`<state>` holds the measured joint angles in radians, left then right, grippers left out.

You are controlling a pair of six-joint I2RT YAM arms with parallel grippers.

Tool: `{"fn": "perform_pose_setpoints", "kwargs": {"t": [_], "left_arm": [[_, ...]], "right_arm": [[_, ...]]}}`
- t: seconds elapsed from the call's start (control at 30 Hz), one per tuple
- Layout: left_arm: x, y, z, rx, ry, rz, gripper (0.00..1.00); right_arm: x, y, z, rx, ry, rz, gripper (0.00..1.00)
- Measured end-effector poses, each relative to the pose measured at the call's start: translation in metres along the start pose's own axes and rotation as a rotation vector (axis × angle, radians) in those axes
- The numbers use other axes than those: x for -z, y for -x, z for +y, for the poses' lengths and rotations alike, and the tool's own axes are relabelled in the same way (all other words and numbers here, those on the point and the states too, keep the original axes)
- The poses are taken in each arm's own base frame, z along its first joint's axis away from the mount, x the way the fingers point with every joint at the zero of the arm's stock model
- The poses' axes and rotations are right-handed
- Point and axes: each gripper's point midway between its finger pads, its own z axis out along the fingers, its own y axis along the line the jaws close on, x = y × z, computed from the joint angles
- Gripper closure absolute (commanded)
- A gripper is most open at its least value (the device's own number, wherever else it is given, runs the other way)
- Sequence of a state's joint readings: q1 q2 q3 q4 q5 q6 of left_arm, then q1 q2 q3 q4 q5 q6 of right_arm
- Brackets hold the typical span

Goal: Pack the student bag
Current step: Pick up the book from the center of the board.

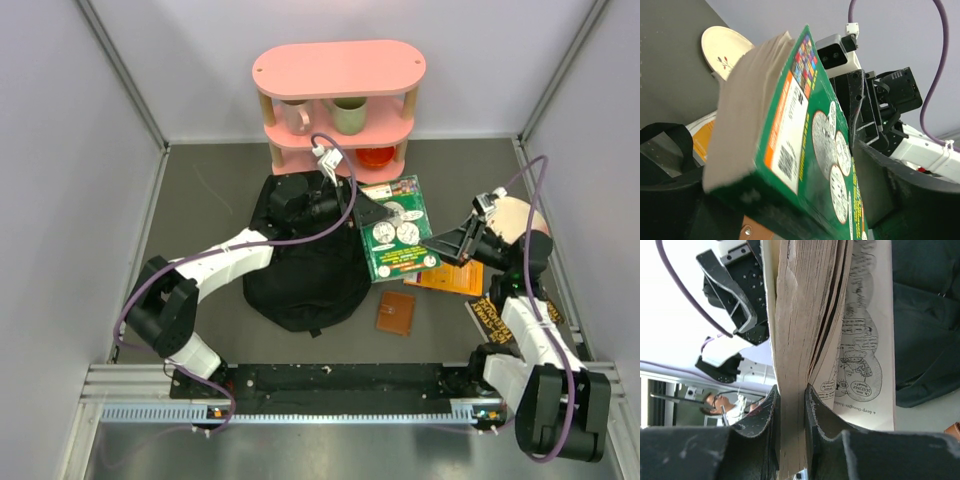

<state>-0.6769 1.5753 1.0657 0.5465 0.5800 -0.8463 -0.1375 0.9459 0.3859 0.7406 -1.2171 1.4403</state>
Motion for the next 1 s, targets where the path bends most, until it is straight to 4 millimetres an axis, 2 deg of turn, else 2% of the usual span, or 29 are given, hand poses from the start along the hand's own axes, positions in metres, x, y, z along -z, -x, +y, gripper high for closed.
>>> {"fn": "perform_pose_setpoints", "kwargs": {"t": [0.17,0.2,0.27,0.3,0.33,0.4,0.43,0.5,0.6,0.7,0.77,0.83,0.9,1.0], "left_arm": [[0.001,0.000,0.003,-0.026,0.004,0.003,0.52],[0.001,0.000,0.004,-0.030,0.009,0.004,0.65],[0.002,0.000,0.007,-0.026,0.023,0.005,0.79],[0.003,-0.001,0.007,-0.023,0.028,0.007,0.92],[0.004,-0.001,0.008,-0.014,0.041,0.003,0.98],[0.006,0.001,0.006,-0.026,0.062,-0.005,1.00],[0.008,0.000,0.006,-0.034,0.072,-0.001,1.00],[0.016,-0.001,0.011,-0.036,0.121,-0.001,1.00],[0.035,-0.002,0.026,-0.032,0.216,-0.017,1.00],[0.064,0.001,0.046,-0.011,0.346,-0.057,1.00],[0.086,0.006,0.053,-0.008,0.425,-0.101,1.00],[0.106,0.015,0.051,-0.016,0.471,-0.164,1.00],[0.123,0.025,0.041,-0.027,0.489,-0.236,1.00],[0.137,0.038,0.022,-0.020,0.458,-0.340,1.00]], "right_arm": [[-0.004,-0.009,-0.014,-0.003,-0.051,0.066,1.00],[-0.005,-0.009,-0.016,-0.002,-0.064,0.074,1.00],[-0.007,-0.009,-0.021,0.009,-0.092,0.089,0.96],[-0.008,-0.007,-0.024,0.023,-0.108,0.084,0.89],[-0.010,-0.004,-0.028,0.031,-0.133,0.079,0.60],[-0.011,-0.003,-0.033,0.032,-0.162,0.086,0.43],[-0.011,-0.002,-0.036,0.029,-0.178,0.081,0.29],[-0.011,0.002,-0.044,0.019,-0.226,0.060,0.26],[-0.008,0.006,-0.057,0.016,-0.307,0.027,0.16],[-0.002,0.007,-0.070,0.022,-0.387,-0.010,0.14],[0.000,0.006,-0.071,0.032,-0.405,-0.020,0.14],[0.001,0.001,-0.065,0.055,-0.395,-0.025,0.13],[-0.002,-0.005,-0.059,0.073,-0.372,-0.019,0.10],[-0.010,-0.029,-0.050,0.072,-0.322,0.019,0.05]]}}
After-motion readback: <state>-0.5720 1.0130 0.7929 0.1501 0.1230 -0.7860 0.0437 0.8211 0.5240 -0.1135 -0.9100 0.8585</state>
